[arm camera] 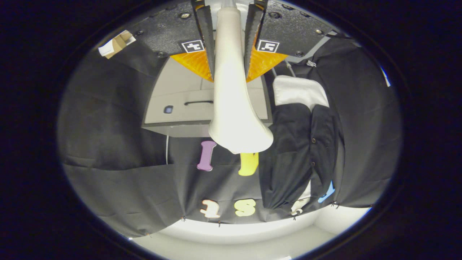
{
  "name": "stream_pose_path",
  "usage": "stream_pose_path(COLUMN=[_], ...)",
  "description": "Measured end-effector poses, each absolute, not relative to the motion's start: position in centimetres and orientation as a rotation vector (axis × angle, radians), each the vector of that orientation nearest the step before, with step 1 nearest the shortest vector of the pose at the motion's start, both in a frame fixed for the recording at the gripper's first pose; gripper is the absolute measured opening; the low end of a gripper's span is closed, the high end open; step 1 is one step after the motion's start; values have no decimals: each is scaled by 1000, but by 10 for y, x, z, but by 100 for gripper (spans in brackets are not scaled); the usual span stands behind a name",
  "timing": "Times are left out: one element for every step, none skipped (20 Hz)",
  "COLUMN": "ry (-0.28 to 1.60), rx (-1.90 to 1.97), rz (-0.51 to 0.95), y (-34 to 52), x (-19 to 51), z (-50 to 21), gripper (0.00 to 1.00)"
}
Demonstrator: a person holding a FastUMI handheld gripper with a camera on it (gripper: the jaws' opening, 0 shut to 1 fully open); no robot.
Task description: Iron the clothes twice with a garment steamer, once on the left side and once on the right side.
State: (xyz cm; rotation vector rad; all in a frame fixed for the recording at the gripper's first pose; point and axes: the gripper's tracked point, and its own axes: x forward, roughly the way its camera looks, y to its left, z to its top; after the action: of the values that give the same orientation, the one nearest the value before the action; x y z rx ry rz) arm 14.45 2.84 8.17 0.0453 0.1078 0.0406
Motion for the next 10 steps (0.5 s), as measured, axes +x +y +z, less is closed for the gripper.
stream_pose_path(ry=[117, 129, 135, 139, 142, 142, 142, 140, 137, 138], rx=[51, 43, 39, 38, 31, 35, 44, 46, 51, 46], rz=[38, 38, 37, 34, 30, 26, 24, 22, 23, 22], y=[18, 5, -8, -19, -30, -38, -44, -50, -53, -56], x=[132, 119, 106, 94, 82, 71, 64, 58, 53, 50], z=[71, 60, 52, 46, 40, 37, 34, 32, 30, 29], gripper=[40, 40, 40, 40, 40, 40, 40, 40, 40, 40])
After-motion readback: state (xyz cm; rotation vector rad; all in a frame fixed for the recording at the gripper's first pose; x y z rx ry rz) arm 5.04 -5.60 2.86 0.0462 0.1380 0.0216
